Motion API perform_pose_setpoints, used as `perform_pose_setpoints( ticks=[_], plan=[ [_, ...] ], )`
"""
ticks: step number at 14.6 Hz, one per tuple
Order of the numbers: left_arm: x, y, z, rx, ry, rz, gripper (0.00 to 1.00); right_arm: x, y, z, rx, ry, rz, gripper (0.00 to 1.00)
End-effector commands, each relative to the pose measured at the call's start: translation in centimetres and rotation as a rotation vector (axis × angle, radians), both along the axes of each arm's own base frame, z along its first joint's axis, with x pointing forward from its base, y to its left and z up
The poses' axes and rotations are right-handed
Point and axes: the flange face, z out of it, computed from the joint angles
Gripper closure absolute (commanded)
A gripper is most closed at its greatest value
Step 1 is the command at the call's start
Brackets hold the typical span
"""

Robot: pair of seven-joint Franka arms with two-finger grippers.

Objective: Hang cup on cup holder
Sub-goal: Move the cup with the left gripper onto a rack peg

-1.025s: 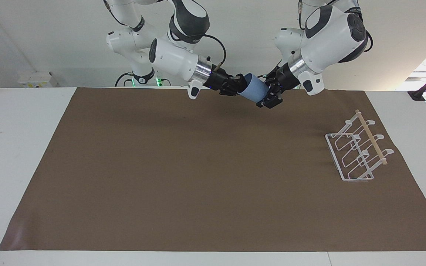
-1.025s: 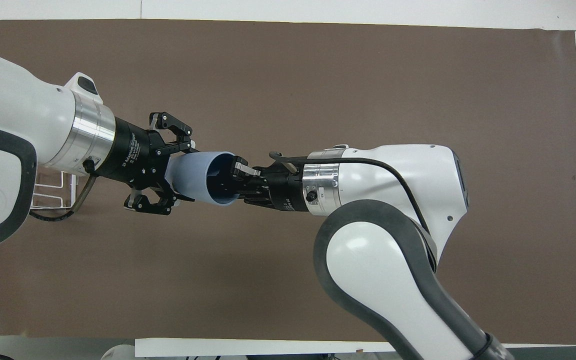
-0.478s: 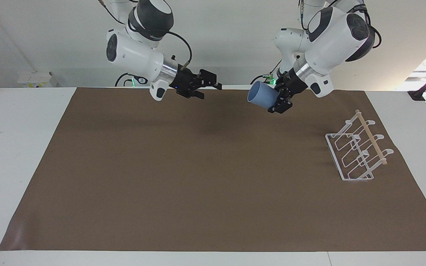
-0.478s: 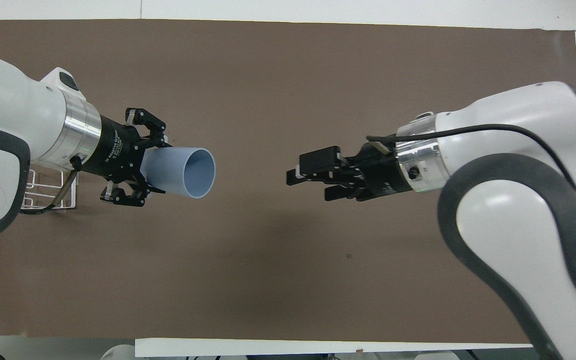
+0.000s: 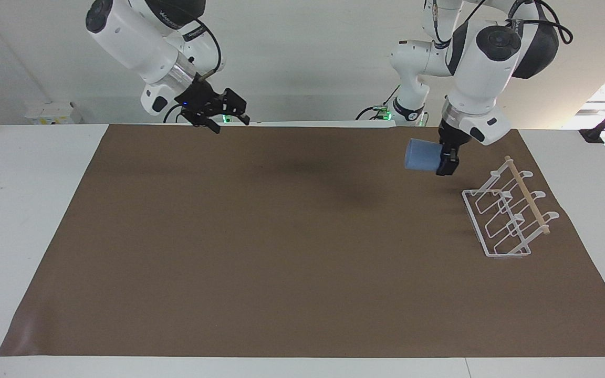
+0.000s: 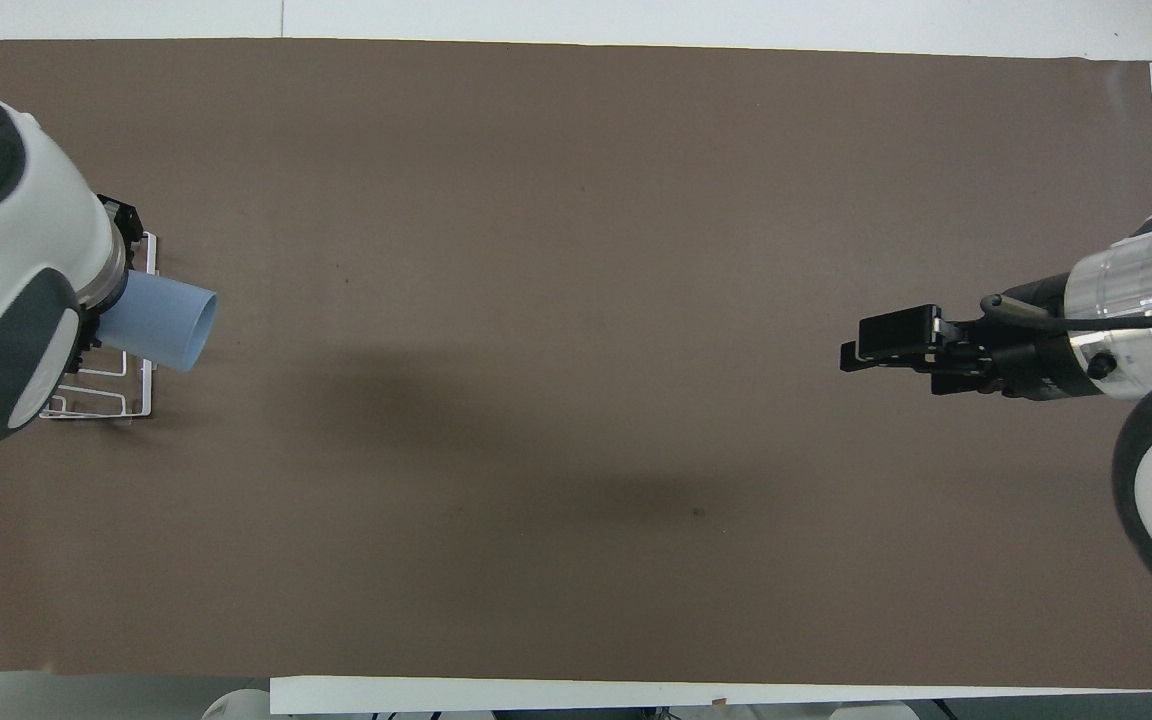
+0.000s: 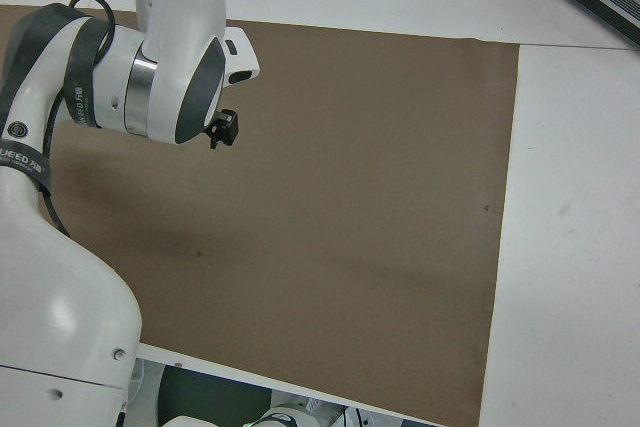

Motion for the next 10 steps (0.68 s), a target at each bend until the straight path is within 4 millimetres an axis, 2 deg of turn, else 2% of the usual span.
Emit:
perform_pose_setpoints(
  ticks=[1,3,5,7,8,10],
  plan=[
    [2.7,0.8,-1.9,0.326,-0.051,-0.052,1.0,0.8,-1.6,1.3,-0.21,-0.047,0.067,0.0],
    [4.5,2.0,-3.6,0.502,-0.094,-0.06,1.0,1.8,-3.0,2.0,-0.254,-0.065,0.075,0.0],
    [6.0,2.6,-4.1,0.608,-0.178,-0.045,1.0,1.6,-3.7,3.5,-0.323,-0.072,0.082,0.0],
    [7.2,2.8,-5.5,0.702,-0.212,-0.053,1.0,1.8,-4.5,5.5,-0.408,-0.07,0.103,0.0],
    [7.6,2.9,-5.7,0.746,-0.238,-0.046,1.0,2.3,-5.3,5.7,-0.408,-0.063,0.116,0.0],
    [8.5,3.1,-7.9,0.824,-0.264,-0.039,1.0,3.4,-8.5,5.8,-0.357,-0.067,0.136,0.0]
  ],
)
